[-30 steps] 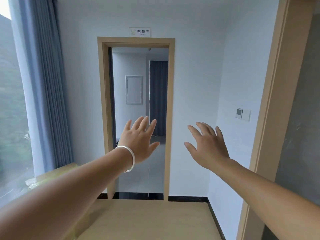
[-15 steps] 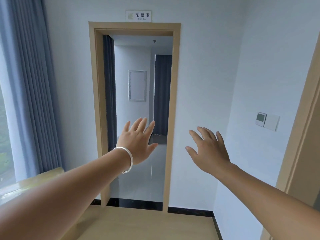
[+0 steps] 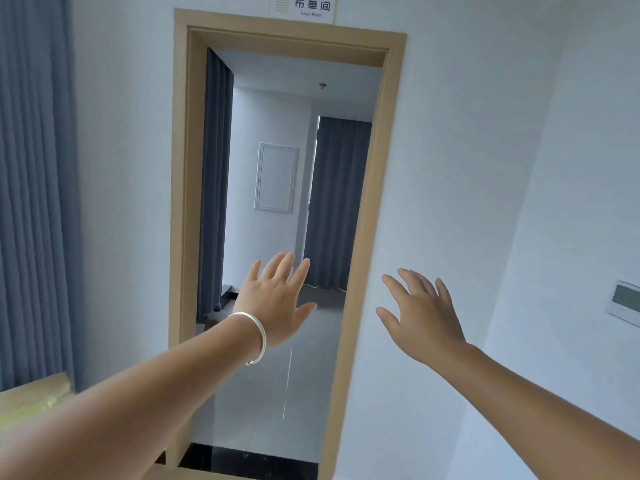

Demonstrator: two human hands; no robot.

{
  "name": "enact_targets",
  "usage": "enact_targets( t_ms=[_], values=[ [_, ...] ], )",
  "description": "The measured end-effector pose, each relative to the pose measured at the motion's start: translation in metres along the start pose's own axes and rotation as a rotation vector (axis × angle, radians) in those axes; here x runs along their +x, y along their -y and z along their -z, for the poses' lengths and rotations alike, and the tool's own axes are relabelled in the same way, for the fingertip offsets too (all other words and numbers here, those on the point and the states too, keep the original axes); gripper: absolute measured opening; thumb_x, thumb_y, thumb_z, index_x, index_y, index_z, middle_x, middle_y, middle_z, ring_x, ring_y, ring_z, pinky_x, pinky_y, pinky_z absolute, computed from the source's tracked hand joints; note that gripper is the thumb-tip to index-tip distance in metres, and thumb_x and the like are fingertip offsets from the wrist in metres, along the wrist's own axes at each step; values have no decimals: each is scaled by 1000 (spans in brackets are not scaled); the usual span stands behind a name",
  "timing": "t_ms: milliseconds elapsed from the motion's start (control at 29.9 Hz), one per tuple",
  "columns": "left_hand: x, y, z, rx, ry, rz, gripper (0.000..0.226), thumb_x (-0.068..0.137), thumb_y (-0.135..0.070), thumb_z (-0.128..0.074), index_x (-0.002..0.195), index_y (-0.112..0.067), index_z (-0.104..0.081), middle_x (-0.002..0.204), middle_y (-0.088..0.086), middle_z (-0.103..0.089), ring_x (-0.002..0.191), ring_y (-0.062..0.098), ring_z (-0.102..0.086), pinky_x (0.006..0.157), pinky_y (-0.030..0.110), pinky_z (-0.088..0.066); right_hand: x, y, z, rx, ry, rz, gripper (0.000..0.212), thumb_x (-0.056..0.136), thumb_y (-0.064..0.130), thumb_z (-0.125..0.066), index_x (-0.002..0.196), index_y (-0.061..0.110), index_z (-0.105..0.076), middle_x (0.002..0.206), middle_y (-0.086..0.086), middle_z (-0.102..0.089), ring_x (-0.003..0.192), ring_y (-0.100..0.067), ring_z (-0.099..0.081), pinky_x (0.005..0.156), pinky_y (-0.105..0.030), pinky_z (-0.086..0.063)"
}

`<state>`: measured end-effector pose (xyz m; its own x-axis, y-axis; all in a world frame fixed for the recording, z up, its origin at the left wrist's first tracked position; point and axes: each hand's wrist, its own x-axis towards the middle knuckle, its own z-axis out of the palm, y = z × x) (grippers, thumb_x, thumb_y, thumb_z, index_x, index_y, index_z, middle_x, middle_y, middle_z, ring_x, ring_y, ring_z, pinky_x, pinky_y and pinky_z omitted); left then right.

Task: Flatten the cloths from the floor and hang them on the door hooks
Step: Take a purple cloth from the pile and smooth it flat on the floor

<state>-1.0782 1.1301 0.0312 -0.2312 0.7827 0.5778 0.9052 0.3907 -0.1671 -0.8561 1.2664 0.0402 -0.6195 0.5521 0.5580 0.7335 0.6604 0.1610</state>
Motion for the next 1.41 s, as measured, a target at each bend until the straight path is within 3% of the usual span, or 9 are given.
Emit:
enact_targets(
  t_ms=[268, 569, 803, 1038, 1238, 1406],
  values=[
    [-4, 135, -57, 47, 55, 206, 73, 93, -65, -22, 152, -28, 1, 161, 2, -5, 148, 24, 0, 118, 48, -5, 112, 125, -77, 87, 8, 193, 59, 96, 52, -37, 149, 31, -25, 157, 0, -24, 144, -17, -18, 117, -45, -11],
    [-158, 319, -55, 275, 250, 708, 76, 93, -64, -24, 153, -27, 4, 161, 2, -1, 148, 20, 3, 119, 47, -3, 167, 397, -132, 384, 39, 701, 61, 95, 54, -38, 150, 31, -25, 157, -1, -25, 145, -18, -18, 118, -48, -10],
    [-303, 393, -46, 472, 416, 1129, 75, 92, -64, -25, 152, -27, 0, 161, 3, -4, 148, 21, -2, 118, 47, -6, 142, 616, -160, 652, 139, 1128, 57, 96, 54, -35, 148, 33, -25, 157, 1, -23, 146, -16, -14, 119, -49, -4],
    [-411, 401, -96, 480, 611, 1511, 73, 93, -59, -34, 152, -24, -9, 159, 8, -13, 146, 23, -9, 117, 48, -12, 82, 754, -231, 748, 282, 1505, 58, 94, 51, -43, 147, 32, -30, 155, -1, -27, 142, -21, -23, 117, -46, -6],
    [-505, 354, -210, 291, 814, 1777, 71, 94, -57, -35, 152, -25, -9, 159, 7, -13, 146, 21, -11, 116, 46, -12, 2, 816, -335, 629, 433, 1750, 58, 94, 48, -46, 147, 29, -33, 154, -3, -30, 142, -20, -23, 118, -48, -9],
    [-592, 312, -322, 92, 878, 1907, 70, 95, -56, -34, 152, -24, -9, 159, 6, -14, 146, 20, -11, 117, 43, -10, -81, 839, -435, 495, 546, 1868, 56, 93, 47, -45, 145, 27, -36, 151, -2, -35, 140, -18, -27, 116, -48, -13]
  ],
)
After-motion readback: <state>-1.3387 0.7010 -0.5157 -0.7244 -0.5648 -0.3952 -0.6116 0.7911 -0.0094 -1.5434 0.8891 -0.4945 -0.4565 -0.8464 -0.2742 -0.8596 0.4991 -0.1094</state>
